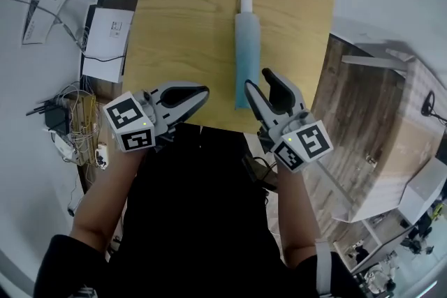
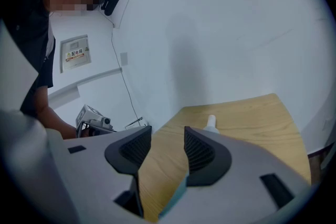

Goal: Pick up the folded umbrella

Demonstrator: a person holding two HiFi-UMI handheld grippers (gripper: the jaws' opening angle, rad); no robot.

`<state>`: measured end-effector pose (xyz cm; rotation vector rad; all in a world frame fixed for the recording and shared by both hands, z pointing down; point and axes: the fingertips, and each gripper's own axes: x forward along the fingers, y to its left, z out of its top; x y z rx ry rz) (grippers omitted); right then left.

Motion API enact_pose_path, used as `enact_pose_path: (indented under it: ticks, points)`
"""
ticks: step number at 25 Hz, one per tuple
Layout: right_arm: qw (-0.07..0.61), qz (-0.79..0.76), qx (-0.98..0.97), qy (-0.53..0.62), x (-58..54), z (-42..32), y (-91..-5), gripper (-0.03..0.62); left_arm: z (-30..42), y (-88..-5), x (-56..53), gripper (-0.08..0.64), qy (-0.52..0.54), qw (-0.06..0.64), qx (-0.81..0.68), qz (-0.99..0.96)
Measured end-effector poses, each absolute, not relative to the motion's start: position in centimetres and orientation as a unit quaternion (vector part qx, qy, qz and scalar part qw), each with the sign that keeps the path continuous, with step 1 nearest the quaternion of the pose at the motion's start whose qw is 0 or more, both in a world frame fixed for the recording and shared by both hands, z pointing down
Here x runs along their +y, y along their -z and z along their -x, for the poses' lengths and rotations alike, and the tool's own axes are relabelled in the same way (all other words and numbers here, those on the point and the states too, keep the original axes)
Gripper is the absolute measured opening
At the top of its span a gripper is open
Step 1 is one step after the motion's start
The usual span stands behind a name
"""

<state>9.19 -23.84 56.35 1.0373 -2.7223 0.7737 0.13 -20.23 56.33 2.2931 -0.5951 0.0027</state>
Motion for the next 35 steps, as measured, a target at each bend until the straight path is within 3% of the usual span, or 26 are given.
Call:
enact_pose_path:
  ticks: [4, 16, 26, 35]
  points:
    - [0.102, -0.367, -0.891, -0.249, -25.1, -9.0, -57.2, 0.253, -0.3, -57.3, -20.2, 0.011, 0.014, 0.387, -0.215, -0.896]
    - [0.208, -0.406, -0.828, -0.325, -28.8, -10.2, -63.3, 0.361, 0.0, -58.7, -23.1, 0.011, 0.029, 0.382, -0.196, -0.902]
    - [0.329, -0.391, -0.783, -0.354, -29.6, -9.4, -69.9, 0.37, 1.1, -60.2, -25.3, 0.011, 0.049, 0.407, -0.204, -0.889]
    - [0.366, -0.383, -0.766, -0.365, -29.5, -9.0, -72.0, 0.368, 1.8, -61.6, -25.8, 0.011, 0.05, 0.417, -0.207, -0.884]
